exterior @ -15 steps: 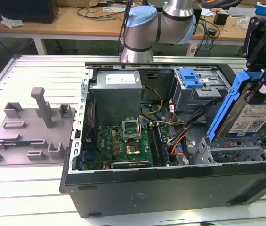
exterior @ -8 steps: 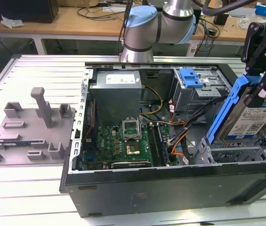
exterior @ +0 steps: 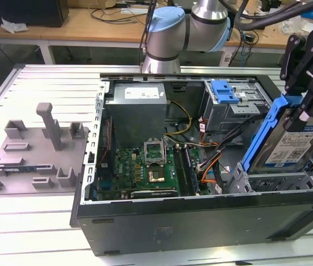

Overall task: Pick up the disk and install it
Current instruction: 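Insert the disk into the insertion slot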

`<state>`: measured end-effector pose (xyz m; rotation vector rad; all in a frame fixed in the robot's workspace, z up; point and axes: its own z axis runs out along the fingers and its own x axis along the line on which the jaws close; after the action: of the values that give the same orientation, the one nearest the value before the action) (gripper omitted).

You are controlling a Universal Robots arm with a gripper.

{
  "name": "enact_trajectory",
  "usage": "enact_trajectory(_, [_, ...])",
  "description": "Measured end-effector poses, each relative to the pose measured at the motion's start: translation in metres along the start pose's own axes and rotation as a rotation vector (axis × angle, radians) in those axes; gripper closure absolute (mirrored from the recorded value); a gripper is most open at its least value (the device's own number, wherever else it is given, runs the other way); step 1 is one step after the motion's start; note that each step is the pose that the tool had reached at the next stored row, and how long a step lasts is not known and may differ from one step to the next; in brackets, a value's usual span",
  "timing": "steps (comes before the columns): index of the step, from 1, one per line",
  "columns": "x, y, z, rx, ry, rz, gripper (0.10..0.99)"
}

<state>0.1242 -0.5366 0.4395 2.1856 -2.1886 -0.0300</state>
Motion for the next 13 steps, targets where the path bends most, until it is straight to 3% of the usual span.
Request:
enact_trajectory(10, [0.0006, -0.0007, 0.0165, 0.000, 0.0000, -0.007, 0.722])
enact_trajectory(13, [0.0053, -0.0009, 0.0215, 0.000, -0.0062, -0.007, 0.722])
